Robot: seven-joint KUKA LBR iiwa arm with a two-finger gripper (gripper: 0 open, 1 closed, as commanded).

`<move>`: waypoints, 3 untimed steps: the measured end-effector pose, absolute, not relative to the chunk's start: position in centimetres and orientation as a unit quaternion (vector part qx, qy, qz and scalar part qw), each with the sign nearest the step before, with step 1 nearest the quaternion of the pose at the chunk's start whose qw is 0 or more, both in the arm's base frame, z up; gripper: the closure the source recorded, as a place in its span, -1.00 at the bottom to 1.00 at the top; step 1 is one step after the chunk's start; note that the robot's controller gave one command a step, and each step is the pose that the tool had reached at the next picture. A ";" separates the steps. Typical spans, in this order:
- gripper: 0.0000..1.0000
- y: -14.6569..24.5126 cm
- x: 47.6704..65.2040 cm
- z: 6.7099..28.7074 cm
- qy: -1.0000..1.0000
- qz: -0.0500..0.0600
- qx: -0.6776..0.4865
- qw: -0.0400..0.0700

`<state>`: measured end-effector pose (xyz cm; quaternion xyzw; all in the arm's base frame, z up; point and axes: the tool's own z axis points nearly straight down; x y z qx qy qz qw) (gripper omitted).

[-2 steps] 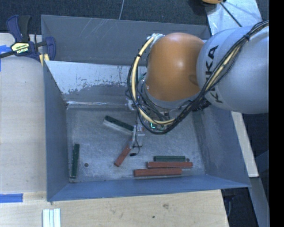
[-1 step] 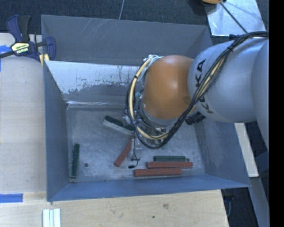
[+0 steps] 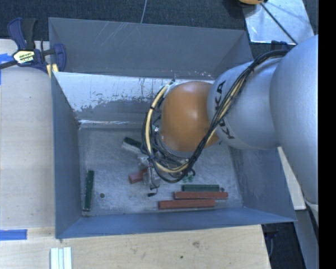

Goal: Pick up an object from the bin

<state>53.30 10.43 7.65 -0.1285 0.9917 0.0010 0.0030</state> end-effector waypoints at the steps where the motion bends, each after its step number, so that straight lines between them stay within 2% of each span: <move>1: 1.00 10.4 53.3 7.6 0.992 0.001 -0.128 0.003; 2: 1.00 10.8 54.2 12.6 0.990 0.000 -0.139 -0.002; 3: 1.00 10.5 54.1 20.3 0.989 0.000 -0.149 0.000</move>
Offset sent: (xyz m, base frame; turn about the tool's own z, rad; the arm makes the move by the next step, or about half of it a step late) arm 0.0216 0.0092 0.1095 -0.0435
